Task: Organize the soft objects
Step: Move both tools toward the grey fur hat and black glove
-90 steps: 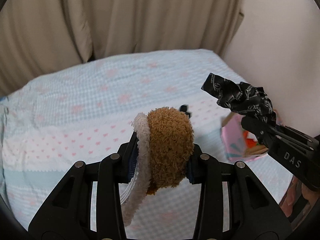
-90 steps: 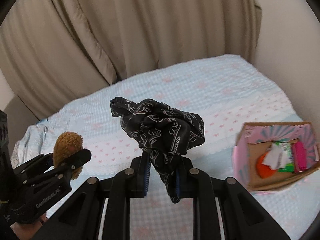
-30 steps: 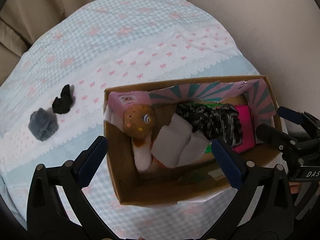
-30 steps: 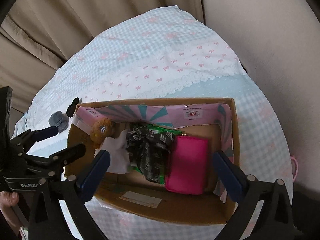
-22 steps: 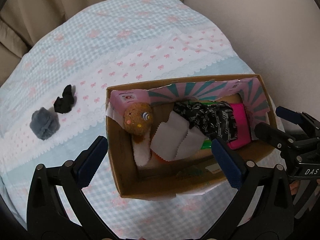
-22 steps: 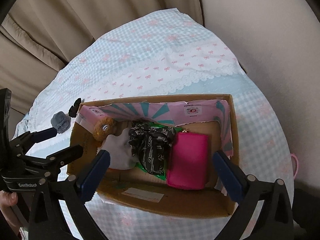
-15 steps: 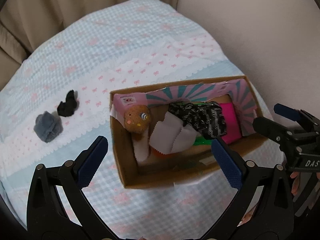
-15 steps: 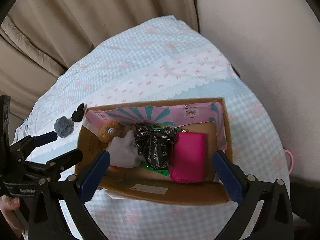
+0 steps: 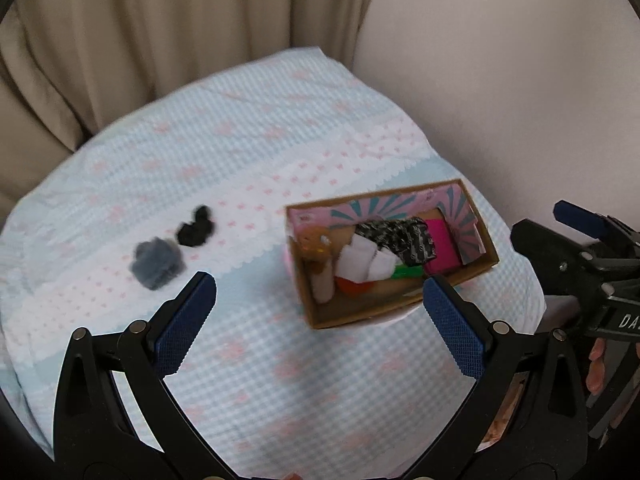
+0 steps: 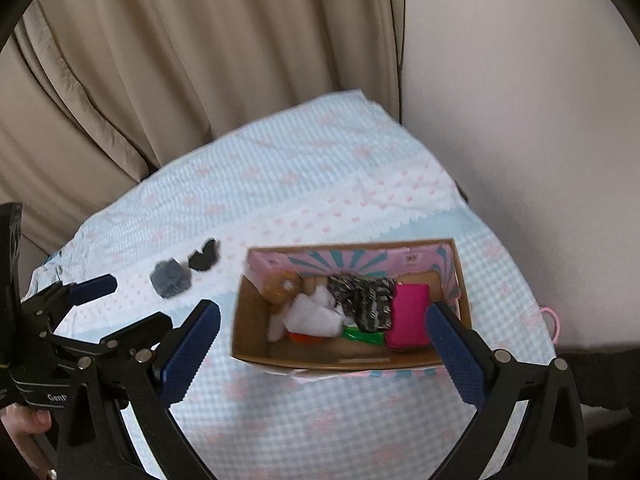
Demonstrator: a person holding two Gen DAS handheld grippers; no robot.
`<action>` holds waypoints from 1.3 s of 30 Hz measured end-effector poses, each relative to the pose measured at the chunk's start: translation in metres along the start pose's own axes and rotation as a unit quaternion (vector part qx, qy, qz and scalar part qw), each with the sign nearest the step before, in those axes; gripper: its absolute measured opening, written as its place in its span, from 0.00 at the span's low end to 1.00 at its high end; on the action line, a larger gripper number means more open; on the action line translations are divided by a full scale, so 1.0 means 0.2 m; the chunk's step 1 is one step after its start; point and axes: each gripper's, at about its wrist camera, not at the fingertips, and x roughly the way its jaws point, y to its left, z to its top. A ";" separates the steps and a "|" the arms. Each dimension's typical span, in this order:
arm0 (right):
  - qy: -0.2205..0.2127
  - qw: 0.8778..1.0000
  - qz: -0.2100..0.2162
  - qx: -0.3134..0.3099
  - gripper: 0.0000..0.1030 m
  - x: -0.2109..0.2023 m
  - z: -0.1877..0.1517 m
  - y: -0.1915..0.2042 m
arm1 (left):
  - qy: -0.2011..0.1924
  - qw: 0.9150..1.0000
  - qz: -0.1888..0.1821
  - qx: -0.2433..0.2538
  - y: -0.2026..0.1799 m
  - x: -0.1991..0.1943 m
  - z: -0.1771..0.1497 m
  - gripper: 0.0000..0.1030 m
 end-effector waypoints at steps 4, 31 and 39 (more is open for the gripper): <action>-0.024 1.000 -0.019 0.008 0.99 -0.16 -0.01 0.15 | -0.034 0.999 0.006 -0.002 0.13 -0.22 -0.04 1.00; -0.149 0.987 -0.061 0.000 0.99 -0.50 -0.40 1.02 | -0.128 0.992 0.011 -0.016 1.04 -0.73 -0.57 1.00; -0.136 0.989 -0.039 -0.032 0.99 -0.18 -0.37 1.23 | -0.112 0.994 0.009 -0.015 1.26 -0.44 -0.58 1.00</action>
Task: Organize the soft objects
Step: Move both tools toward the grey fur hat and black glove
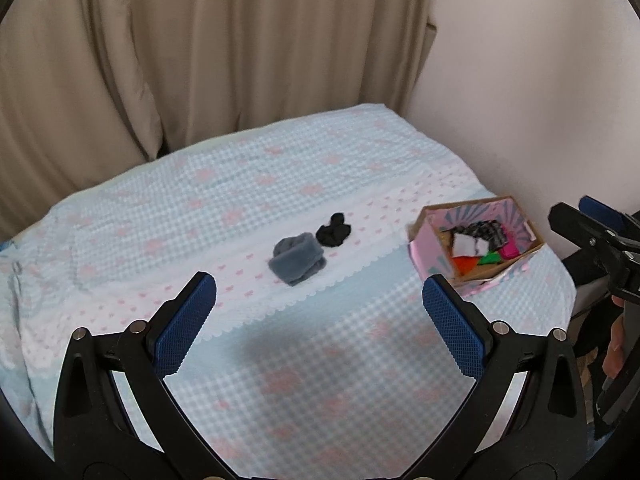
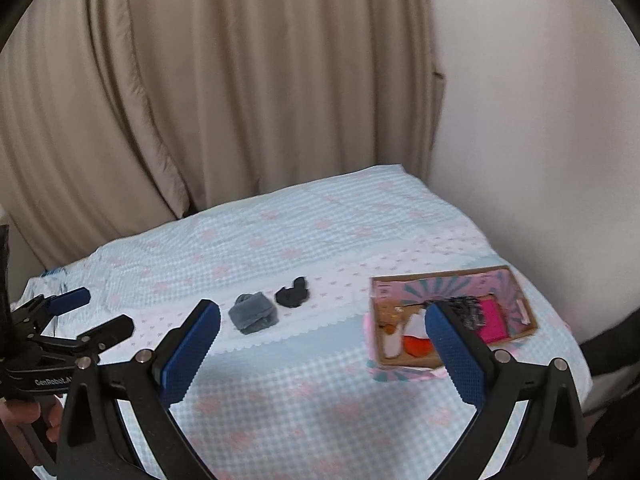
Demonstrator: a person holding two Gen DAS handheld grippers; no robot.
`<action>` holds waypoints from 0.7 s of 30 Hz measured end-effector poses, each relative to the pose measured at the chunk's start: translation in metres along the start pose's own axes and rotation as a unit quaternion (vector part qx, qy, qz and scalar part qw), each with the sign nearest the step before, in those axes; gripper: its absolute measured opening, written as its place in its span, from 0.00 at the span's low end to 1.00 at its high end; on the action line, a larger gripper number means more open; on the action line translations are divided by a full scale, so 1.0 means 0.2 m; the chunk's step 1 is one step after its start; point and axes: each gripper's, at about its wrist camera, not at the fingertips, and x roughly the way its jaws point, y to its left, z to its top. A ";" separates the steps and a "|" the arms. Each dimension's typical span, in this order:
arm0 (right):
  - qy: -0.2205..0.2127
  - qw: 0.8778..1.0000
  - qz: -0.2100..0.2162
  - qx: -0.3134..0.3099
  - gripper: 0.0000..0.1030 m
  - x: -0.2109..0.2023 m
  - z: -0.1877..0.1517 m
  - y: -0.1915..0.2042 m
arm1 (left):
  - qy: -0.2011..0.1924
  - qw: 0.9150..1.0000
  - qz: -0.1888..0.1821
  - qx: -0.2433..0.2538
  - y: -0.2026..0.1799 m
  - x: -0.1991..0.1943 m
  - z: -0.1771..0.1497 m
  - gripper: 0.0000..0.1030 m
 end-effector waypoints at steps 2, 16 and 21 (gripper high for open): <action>0.005 1.000 0.009 -0.011 0.99 0.13 -0.01 0.06 | 0.006 1.000 -0.003 -0.001 0.04 0.11 -0.02 1.00; 0.056 0.997 0.036 -0.048 0.99 1.22 -0.18 0.17 | 0.041 0.999 -0.029 0.001 0.17 1.15 -0.18 0.98; 0.073 0.996 0.023 -0.051 0.98 1.55 -0.25 0.14 | 0.050 0.998 -0.030 0.009 0.17 1.45 -0.23 0.92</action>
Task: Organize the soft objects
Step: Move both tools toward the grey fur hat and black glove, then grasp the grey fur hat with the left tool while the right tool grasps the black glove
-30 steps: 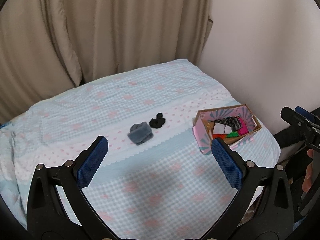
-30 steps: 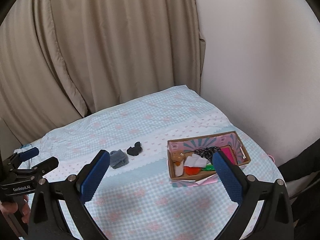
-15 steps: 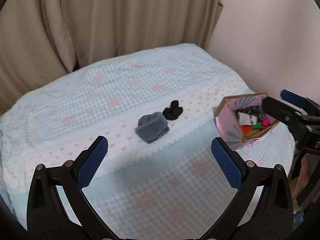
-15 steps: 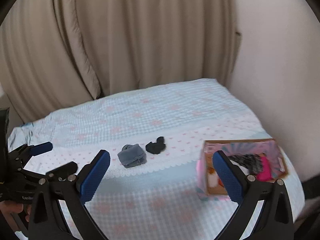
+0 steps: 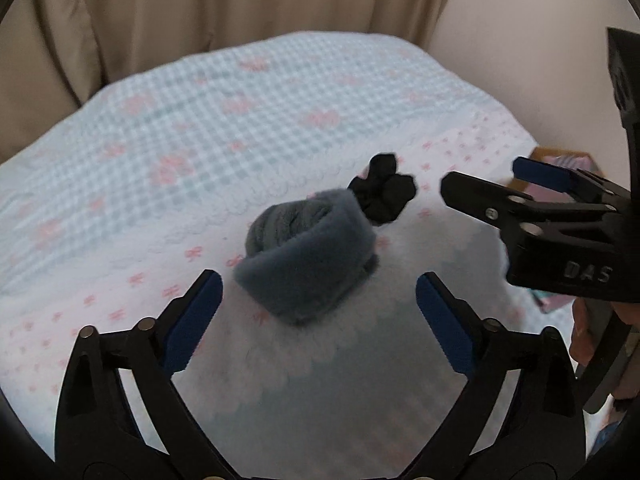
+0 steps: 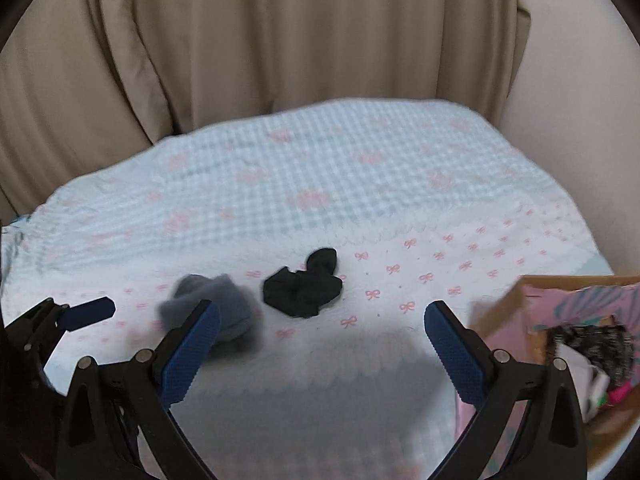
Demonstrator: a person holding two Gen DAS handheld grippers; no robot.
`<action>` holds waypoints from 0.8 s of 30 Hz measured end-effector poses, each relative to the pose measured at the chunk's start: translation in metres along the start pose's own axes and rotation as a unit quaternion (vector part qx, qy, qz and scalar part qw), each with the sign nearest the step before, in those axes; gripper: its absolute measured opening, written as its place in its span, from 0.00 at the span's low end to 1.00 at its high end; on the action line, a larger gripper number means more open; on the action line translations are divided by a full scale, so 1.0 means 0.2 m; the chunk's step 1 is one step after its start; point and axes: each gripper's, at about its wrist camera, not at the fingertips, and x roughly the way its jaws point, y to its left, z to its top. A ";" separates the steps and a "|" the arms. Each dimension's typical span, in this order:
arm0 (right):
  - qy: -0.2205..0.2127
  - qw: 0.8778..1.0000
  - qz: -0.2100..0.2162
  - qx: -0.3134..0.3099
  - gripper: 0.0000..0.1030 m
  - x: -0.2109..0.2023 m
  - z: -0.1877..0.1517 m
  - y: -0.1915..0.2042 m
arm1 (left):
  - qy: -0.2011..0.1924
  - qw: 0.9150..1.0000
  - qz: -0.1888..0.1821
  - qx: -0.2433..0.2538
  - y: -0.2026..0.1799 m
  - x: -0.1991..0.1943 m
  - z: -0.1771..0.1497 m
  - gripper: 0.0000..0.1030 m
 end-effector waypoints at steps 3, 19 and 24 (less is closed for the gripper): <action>0.015 1.000 0.006 -0.008 0.93 0.18 -0.01 -0.01 | 0.000 1.000 -0.001 0.000 0.02 0.13 0.01 0.89; 0.048 0.997 0.050 -0.043 0.42 0.58 -0.01 0.09 | -0.009 1.000 0.008 0.026 0.02 0.31 0.05 0.59; 0.058 0.996 0.040 -0.053 0.24 0.57 -0.02 0.11 | -0.004 1.000 0.002 0.014 0.02 0.27 0.05 0.47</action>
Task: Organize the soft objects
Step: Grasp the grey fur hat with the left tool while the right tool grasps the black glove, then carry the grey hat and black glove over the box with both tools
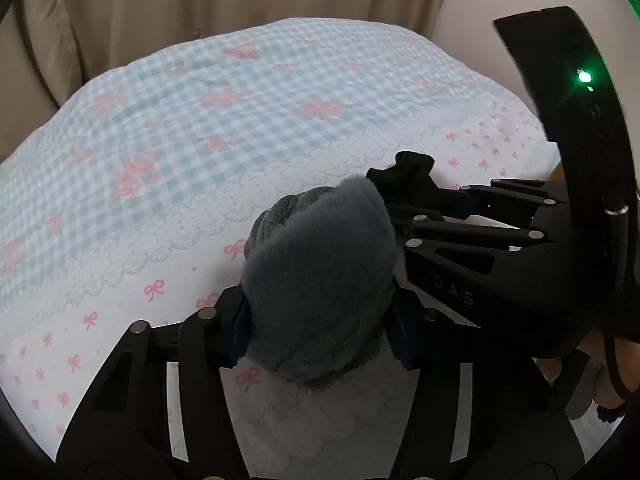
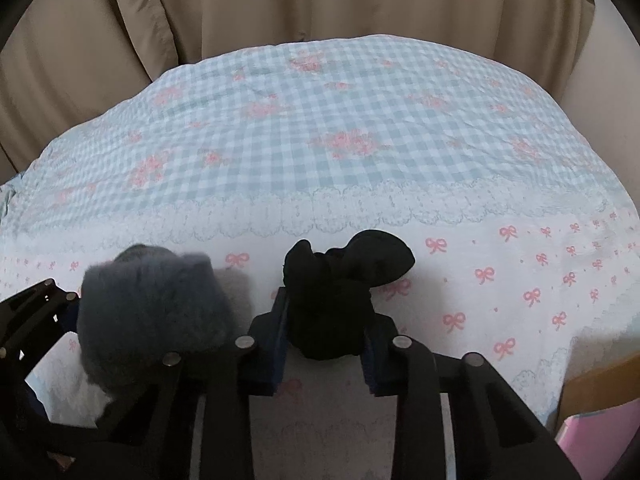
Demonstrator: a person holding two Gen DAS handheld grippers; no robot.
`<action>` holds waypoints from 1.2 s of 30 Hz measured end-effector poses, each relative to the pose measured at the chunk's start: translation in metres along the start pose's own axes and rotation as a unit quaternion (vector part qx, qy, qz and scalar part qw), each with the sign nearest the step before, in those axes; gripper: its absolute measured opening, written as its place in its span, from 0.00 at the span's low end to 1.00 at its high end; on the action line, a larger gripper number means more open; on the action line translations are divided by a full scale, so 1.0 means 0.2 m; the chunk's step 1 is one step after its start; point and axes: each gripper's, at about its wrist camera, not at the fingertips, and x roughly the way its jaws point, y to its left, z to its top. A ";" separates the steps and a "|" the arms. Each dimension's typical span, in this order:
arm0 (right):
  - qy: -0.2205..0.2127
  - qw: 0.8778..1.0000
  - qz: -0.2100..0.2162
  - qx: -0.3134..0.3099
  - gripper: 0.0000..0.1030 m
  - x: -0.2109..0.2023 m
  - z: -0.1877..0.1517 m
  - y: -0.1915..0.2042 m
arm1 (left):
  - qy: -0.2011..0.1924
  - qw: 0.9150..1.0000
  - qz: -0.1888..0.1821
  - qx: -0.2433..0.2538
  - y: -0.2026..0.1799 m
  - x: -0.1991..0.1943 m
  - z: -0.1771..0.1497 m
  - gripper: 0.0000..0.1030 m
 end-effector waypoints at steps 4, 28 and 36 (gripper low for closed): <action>-0.005 1.000 -0.002 0.001 0.23 -0.06 0.00 0.01 | 0.001 1.000 -0.004 0.001 0.00 -0.06 0.00 0.46; -0.079 0.994 -0.012 0.069 0.23 -1.37 0.07 0.06 | -0.045 0.999 0.012 -0.005 -0.27 -1.25 0.25 0.46; -0.092 0.990 -0.029 0.098 0.24 -1.75 -0.03 -0.11 | -0.058 0.998 0.006 0.002 -0.51 -1.55 0.34 0.46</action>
